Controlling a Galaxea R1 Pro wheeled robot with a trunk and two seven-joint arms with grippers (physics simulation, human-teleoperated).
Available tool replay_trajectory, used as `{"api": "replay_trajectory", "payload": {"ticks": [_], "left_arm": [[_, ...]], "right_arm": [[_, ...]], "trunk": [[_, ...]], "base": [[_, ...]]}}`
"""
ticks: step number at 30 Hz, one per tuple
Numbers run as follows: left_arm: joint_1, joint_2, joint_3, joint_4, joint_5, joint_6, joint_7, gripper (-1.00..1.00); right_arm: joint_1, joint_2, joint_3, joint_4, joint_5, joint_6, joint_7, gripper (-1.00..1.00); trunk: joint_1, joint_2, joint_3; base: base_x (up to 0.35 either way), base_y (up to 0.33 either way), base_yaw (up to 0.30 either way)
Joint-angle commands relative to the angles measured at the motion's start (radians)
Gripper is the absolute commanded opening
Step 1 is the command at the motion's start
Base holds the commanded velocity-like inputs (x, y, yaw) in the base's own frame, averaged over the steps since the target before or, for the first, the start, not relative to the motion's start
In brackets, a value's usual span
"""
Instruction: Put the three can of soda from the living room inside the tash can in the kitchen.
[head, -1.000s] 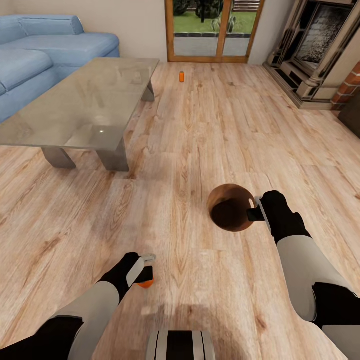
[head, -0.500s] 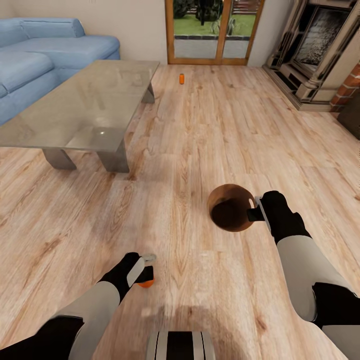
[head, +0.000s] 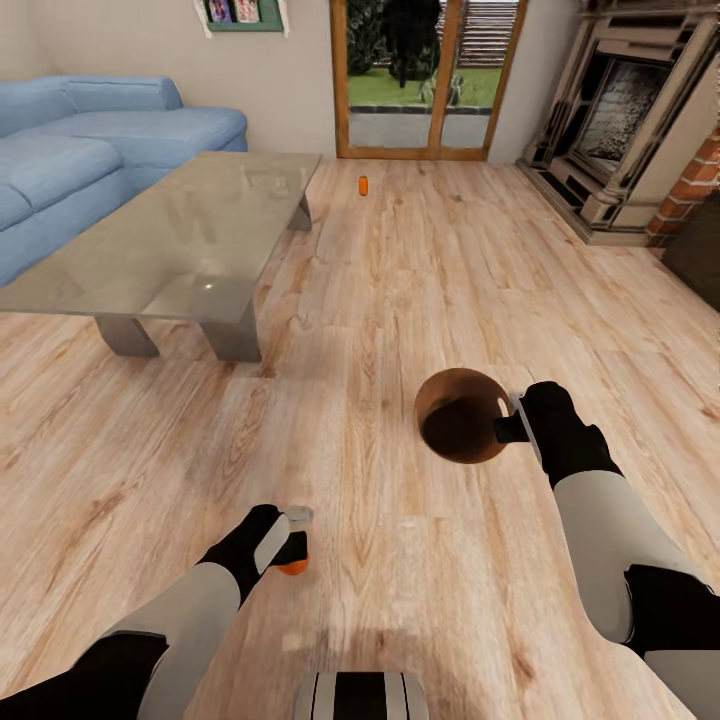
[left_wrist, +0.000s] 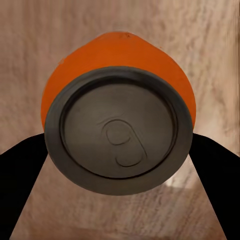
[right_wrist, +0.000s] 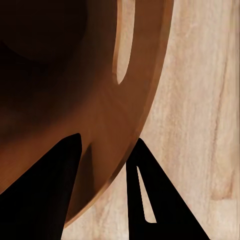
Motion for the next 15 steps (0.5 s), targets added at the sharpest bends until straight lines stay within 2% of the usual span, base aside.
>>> {"api": "replay_trajectory", "payload": {"ticks": [1,11,15], "left_arm": [[0.000,0.000,0.000,0.000,0.000,0.000,0.000,-1.00],[0.000,0.000,-0.001,-0.014,-0.001,-0.001,0.000,-1.00],[0.012,0.000,-0.003,-0.107,-0.003,0.003,0.001,-1.00]], "right_arm": [[0.000,0.000,0.000,0.000,-0.008,0.000,0.002,-1.00],[0.000,0.000,-0.001,0.007,-0.010,0.000,0.002,-1.00],[0.000,0.000,-0.002,0.009,-0.010,0.000,0.002,-1.00]], "trunk": [[0.000,0.000,0.004],[-0.005,0.003,0.043],[-0.007,0.004,0.058]], "base": [[0.000,0.000,0.000],[0.000,0.000,0.000],[0.000,0.000,0.000]]}}
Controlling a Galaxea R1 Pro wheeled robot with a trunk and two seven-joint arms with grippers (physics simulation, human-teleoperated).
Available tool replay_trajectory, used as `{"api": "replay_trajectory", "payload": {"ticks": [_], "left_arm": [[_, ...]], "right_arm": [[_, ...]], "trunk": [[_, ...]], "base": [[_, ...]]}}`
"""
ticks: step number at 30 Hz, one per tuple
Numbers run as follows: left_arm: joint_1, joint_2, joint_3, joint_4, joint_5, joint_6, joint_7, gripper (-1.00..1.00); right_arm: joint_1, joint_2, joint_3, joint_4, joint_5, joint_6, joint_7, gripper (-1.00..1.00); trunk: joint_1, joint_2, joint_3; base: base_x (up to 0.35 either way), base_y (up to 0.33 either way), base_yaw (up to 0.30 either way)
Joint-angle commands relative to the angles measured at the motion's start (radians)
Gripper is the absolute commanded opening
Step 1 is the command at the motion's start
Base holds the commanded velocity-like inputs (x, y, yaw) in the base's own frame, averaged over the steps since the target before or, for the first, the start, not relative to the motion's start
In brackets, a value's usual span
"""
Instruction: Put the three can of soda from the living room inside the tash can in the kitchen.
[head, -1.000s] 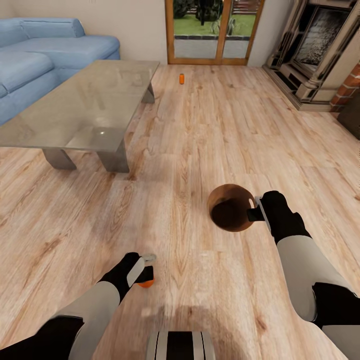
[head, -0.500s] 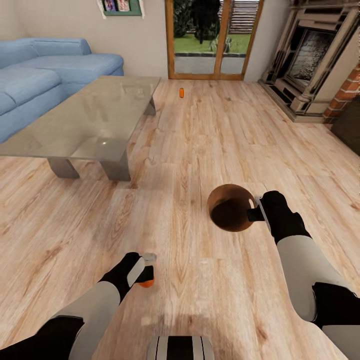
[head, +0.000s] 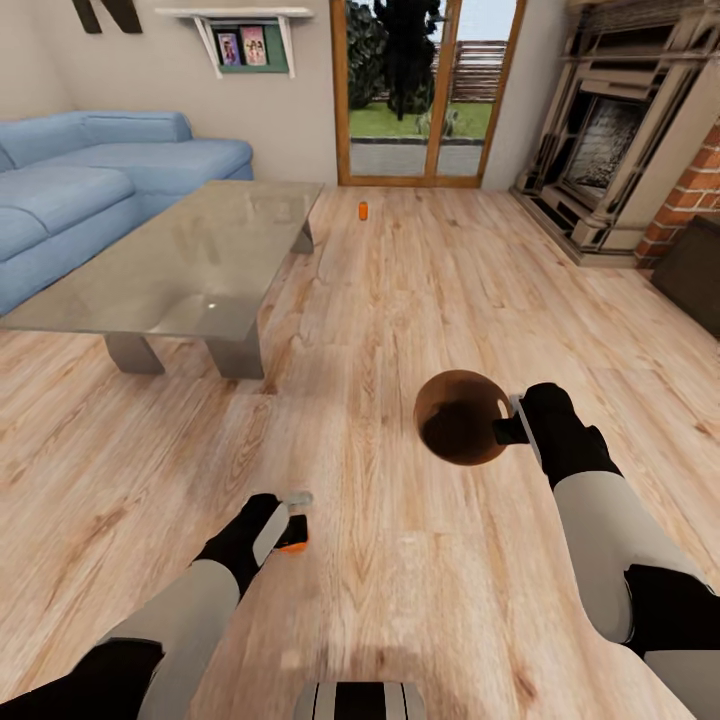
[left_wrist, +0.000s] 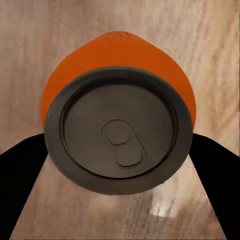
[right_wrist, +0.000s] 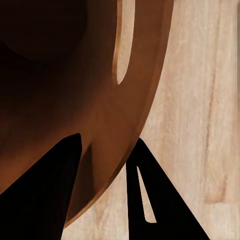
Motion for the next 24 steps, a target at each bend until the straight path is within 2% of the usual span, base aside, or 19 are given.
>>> {"api": "replay_trajectory", "payload": {"ticks": [1,3,6,10,12,15,24], "left_arm": [[0.023,0.000,-0.001,-0.055,0.001,0.004,0.007,-1.00],[0.065,0.000,-0.005,-0.145,0.001,0.010,0.029,-1.00],[0.119,0.000,-0.029,-0.283,0.002,0.056,0.055,-1.00],[0.152,0.002,-0.053,-0.403,0.003,0.102,0.064,-1.00],[0.173,0.002,-0.062,-0.490,0.004,0.151,0.067,-1.00],[0.184,0.002,-0.070,-0.611,0.005,0.232,0.069,-1.00],[0.188,0.002,-0.080,-0.807,0.008,0.380,0.071,-1.00]], "right_arm": [[0.000,0.000,0.000,0.000,-0.009,0.000,0.002,-1.00],[0.001,0.000,0.000,0.001,-0.009,0.000,0.002,-1.00],[0.003,0.001,0.001,0.001,-0.009,0.000,0.002,-1.00],[0.004,0.002,0.002,0.001,-0.009,0.000,0.002,-1.00],[0.005,0.003,0.002,0.002,-0.009,0.000,0.002,-1.00],[0.007,0.015,0.001,0.002,-0.009,0.000,0.002,-1.00],[0.009,0.021,-0.002,0.000,-0.009,0.000,0.002,-1.00]], "trunk": [[0.000,0.000,0.004],[-0.001,0.001,0.012],[-0.003,0.001,0.023],[-0.004,0.002,0.039],[-0.005,0.003,0.047],[-0.007,0.004,0.058],[-0.011,0.006,0.093]], "base": [[0.000,0.000,0.000],[0.000,0.000,0.000],[0.000,0.000,0.000],[0.000,0.000,0.000],[0.000,0.000,0.000],[0.000,0.000,0.000],[0.000,0.000,0.000]]}}
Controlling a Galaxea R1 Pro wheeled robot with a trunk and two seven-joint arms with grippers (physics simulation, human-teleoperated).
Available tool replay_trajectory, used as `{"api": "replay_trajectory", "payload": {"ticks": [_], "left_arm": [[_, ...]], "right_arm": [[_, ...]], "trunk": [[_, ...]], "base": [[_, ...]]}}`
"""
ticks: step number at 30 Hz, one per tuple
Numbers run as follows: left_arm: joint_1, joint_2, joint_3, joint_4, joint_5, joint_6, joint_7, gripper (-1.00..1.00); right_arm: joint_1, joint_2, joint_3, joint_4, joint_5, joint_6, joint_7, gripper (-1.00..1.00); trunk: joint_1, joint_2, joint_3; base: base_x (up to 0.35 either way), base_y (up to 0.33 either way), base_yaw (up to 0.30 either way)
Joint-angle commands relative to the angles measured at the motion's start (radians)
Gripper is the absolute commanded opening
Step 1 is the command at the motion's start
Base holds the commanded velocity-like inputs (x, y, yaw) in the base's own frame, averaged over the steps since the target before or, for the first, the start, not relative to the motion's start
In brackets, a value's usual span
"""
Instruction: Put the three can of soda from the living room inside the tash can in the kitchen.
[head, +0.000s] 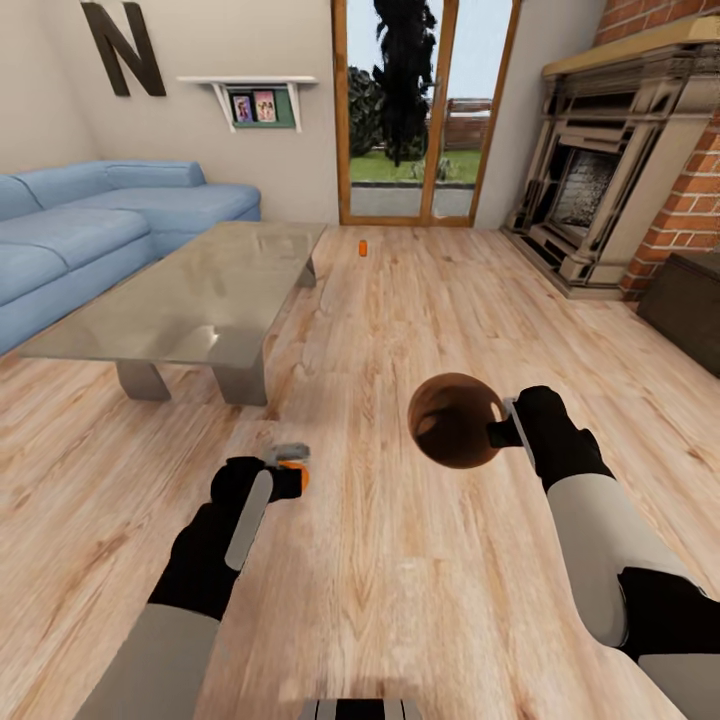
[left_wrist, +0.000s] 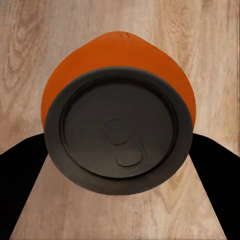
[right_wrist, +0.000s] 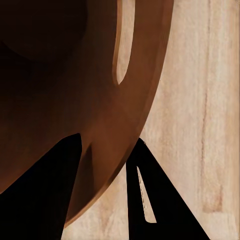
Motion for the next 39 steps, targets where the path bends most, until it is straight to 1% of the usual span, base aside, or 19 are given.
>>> {"api": "replay_trajectory", "payload": {"ticks": [1,6,10,11,12,13,14,16,18,23,25,27,30,33,37,39], "left_arm": [[0.000,0.001,0.000,-0.043,-0.001,0.000,0.000,-1.00],[0.000,0.003,-0.002,-0.110,0.002,0.000,0.000,-1.00],[0.001,0.003,-0.002,-0.150,0.036,0.000,0.000,-1.00],[0.006,0.004,-0.004,-0.181,0.069,0.000,0.000,-1.00],[0.015,0.005,-0.011,-0.201,0.084,0.000,0.000,-1.00],[0.022,0.005,-0.018,-0.210,0.090,0.000,0.000,-1.00],[0.032,0.006,-0.036,-0.225,0.098,0.000,0.000,-1.00],[0.040,0.007,-0.058,-0.238,0.105,0.000,0.000,-1.00],[0.047,0.008,-0.093,-0.251,0.113,0.000,0.000,-1.00],[0.052,0.008,-0.115,-0.263,0.121,0.000,-0.001,-1.00],[0.052,0.009,-0.138,-0.275,0.123,0.000,-0.001,-1.00],[0.053,0.009,-0.178,-0.295,0.125,0.000,-0.002,-1.00],[0.054,0.010,-0.187,-0.310,0.125,0.000,-0.002,-1.00],[0.054,0.012,-0.194,-0.324,0.125,0.000,-0.002,-1.00],[0.054,0.013,-0.207,-0.326,0.125,0.000,-0.003,-1.00],[0.054,0.014,-0.246,-0.327,0.125,0.000,-0.004,-1.00]], "right_arm": [[0.000,0.000,0.000,-0.001,-0.011,0.000,0.002,-1.00],[0.012,0.002,-0.001,-0.001,-0.011,0.000,0.002,-1.00],[0.031,0.002,-0.001,-0.001,-0.011,0.000,0.002,-1.00],[0.042,0.002,-0.001,0.000,-0.012,0.000,0.002,-1.00],[0.050,0.002,0.000,0.000,-0.012,0.000,0.002,-1.00],[0.053,0.002,0.000,0.000,-0.012,0.000,0.002,-1.00],[0.059,0.002,0.000,0.000,-0.012,0.000,0.002,-1.00],[0.063,0.003,0.001,0.000,-0.013,0.000,0.002,-1.00],[0.069,0.009,0.000,0.000,-0.013,0.000,0.002,-1.00],[0.083,0.022,0.001,0.000,-0.013,0.000,0.002,-1.00],[0.088,0.029,0.001,0.001,-0.012,0.000,0.002,-1.00],[0.091,0.034,0.001,0.001,-0.012,0.000,0.002,-1.00],[0.092,0.035,0.000,0.002,-0.012,0.000,0.002,-1.00],[0.093,0.035,-0.001,0.027,-0.012,0.000,0.002,-1.00],[0.093,0.034,-0.003,0.034,-0.012,0.000,0.002,-1.00],[0.096,0.034,-0.003,0.036,-0.013,0.000,0.004,-1.00]], "trunk": [[0.000,0.000,0.004],[-0.003,0.001,0.025],[-0.004,0.002,0.045],[-0.005,0.003,0.050],[-0.005,0.003,0.055],[-0.006,0.003,0.061],[-0.006,0.003,0.066],[-0.007,0.004,0.077],[-0.008,0.004,0.087],[-0.010,0.005,0.115],[-0.011,0.006,0.125],[-0.012,0.006,0.136],[-0.023,0.026,0.150],[-0.023,0.026,0.152],[-0.023,0.026,0.152],[-0.023,0.026,0.152]], "base": [[0.000,0.000,0.000],[0.000,0.000,0.000],[0.000,0.000,0.000],[0.000,0.000,0.000],[0.000,0.000,0.000],[0.000,0.000,0.000],[0.000,0.000,0.000],[0.000,0.000,0.000],[0.000,0.000,0.000],[0.000,0.000,0.000],[0.000,0.000,0.000],[0.000,0.000,0.000],[0.000,0.000,0.000],[0.000,0.000,0.000],[0.000,0.000,0.000],[0.000,0.000,0.000]]}}
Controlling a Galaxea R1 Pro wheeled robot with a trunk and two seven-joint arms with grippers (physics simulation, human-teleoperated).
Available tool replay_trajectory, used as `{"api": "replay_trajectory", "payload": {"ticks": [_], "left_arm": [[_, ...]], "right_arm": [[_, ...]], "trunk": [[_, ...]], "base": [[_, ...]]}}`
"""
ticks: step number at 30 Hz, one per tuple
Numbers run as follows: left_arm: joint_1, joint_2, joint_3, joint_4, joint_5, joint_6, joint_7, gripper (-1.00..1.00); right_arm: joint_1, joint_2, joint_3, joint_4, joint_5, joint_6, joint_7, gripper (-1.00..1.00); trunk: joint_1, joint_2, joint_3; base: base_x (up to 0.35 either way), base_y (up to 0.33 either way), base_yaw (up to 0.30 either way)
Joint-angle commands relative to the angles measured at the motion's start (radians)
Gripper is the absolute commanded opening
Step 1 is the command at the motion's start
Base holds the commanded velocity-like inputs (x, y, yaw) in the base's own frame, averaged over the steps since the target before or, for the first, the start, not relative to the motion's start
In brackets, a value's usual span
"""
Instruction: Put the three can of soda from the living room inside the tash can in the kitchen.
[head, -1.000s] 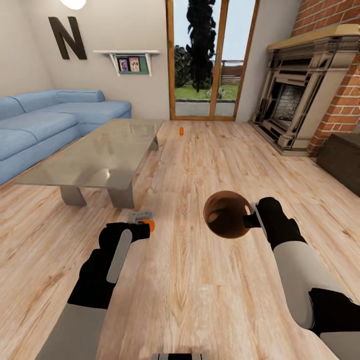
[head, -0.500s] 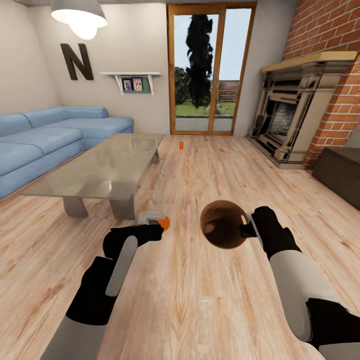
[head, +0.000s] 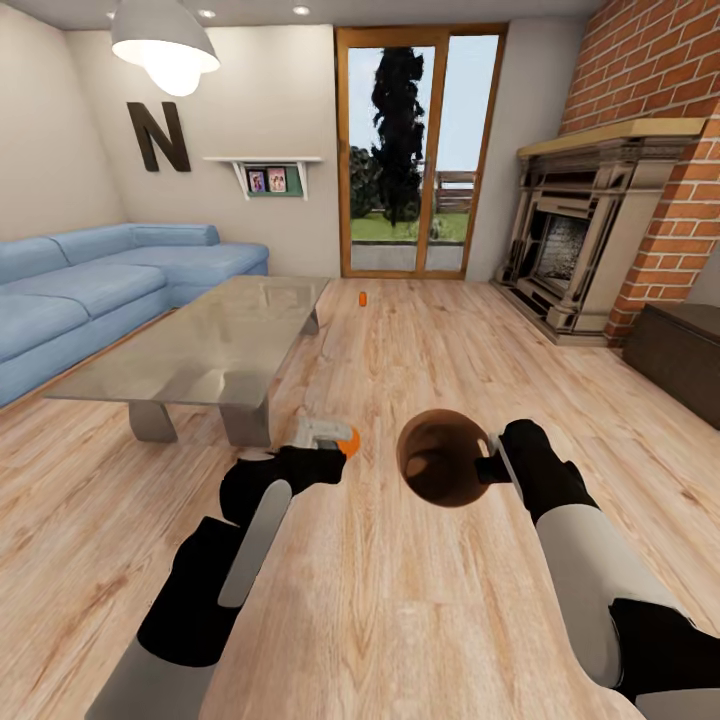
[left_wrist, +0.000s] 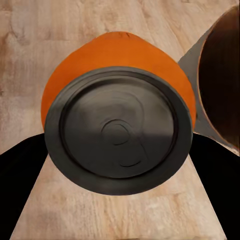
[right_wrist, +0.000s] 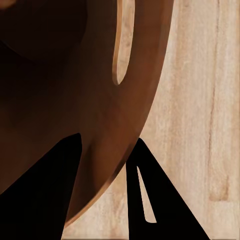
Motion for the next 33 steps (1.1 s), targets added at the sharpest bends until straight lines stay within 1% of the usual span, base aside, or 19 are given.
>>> {"api": "replay_trajectory", "payload": {"ticks": [1,2,6,10,14,16,17,18,21,22,23,24,26,28,29,30,33], "left_arm": [[0.000,0.000,-0.022,0.000,-0.008,0.001,0.000,-1.00],[0.000,0.000,-0.031,0.000,-0.008,0.001,0.000,-1.00],[0.000,0.001,-0.042,0.000,-0.007,0.001,-0.003,-1.00],[0.000,0.001,-0.045,0.000,-0.006,0.001,-0.007,-1.00],[0.000,0.001,-0.047,-0.001,-0.002,0.001,-0.020,-1.00],[0.000,0.001,-0.048,-0.002,0.036,0.001,-0.034,-1.00],[0.000,0.001,-0.050,-0.002,0.082,0.001,-0.041,-1.00],[-0.001,0.001,-0.056,-0.001,0.168,0.001,-0.046,-1.00],[-0.002,0.002,-0.064,-0.002,0.261,0.001,-0.049,-1.00],[-0.003,0.006,-0.069,-0.002,0.309,0.001,-0.050,-1.00],[-0.003,0.011,-0.072,-0.002,0.343,0.001,-0.050,-1.00],[-0.004,0.015,-0.074,-0.002,0.366,0.001,-0.051,-1.00],[-0.004,0.018,-0.075,-0.002,0.381,0.001,-0.051,-1.00],[-0.006,0.022,-0.077,-0.002,0.413,0.001,-0.053,-1.00],[-0.006,0.023,-0.077,-0.002,0.424,0.001,-0.053,-1.00],[-0.007,0.024,-0.078,-0.002,0.446,0.001,-0.054,-1.00],[-0.010,0.026,-0.078,-0.002,0.472,0.001,-0.054,-1.00]], "right_arm": [[0.007,0.000,0.001,0.000,-0.010,0.000,0.005,-1.00],[0.012,0.000,0.002,0.000,-0.010,0.000,0.006,-1.00],[0.020,0.000,0.004,0.001,-0.009,0.000,0.005,-1.00],[0.022,0.001,0.006,0.003,-0.008,0.000,0.002,-1.00],[0.022,-0.001,0.003,0.044,-0.008,0.000,0.000,-1.00],[0.022,-0.004,0.002,0.068,-0.008,0.000,-0.001,-1.00],[0.021,-0.005,0.001,0.078,-0.008,0.000,-0.001,-1.00],[0.021,-0.004,0.000,0.086,-0.008,0.000,-0.001,-1.00],[0.021,-0.002,0.001,0.091,-0.008,0.000,-0.001,-1.00],[0.021,-0.001,0.001,0.092,-0.008,0.000,-0.001,-1.00],[0.021,-0.001,0.002,0.094,-0.008,0.000,-0.001,-1.00],[0.021,-0.001,0.002,0.095,-0.008,0.000,-0.001,-1.00],[0.021,-0.001,0.002,0.096,-0.008,0.000,-0.001,-1.00],[0.021,-0.002,0.002,0.097,-0.008,0.000,-0.001,-1.00],[0.021,-0.002,0.002,0.098,-0.008,0.000,-0.001,-1.00],[0.021,-0.003,0.002,0.099,-0.008,0.000,-0.001,-1.00],[0.021,-0.005,0.001,0.103,-0.008,0.000,-0.001,-1.00]], "trunk": [[0.000,0.000,0.000],[0.000,0.000,0.000],[0.000,0.000,0.000],[0.000,0.000,0.000],[0.000,0.000,0.000],[0.000,0.000,0.000],[0.000,0.000,0.000],[0.000,0.000,0.000],[0.000,0.000,0.000],[0.000,0.000,0.000],[0.000,0.000,0.000],[0.000,0.000,0.000],[0.000,0.000,0.000],[0.000,0.000,0.000],[0.000,0.000,0.000],[0.000,0.000,0.000],[0.000,0.000,0.000]], "base": [[0.000,0.000,0.000],[0.000,0.000,0.000],[0.000,0.000,0.000],[0.000,0.000,0.000],[0.000,0.000,0.000],[0.000,0.000,0.000],[0.000,0.000,0.000],[0.000,0.000,0.000],[0.000,0.000,0.000],[0.000,0.000,0.000],[0.000,0.000,0.000],[0.000,0.000,0.000],[0.000,0.000,0.000],[0.000,0.000,0.000],[0.000,0.000,0.000],[0.000,0.000,0.000],[0.000,0.000,0.000]]}}
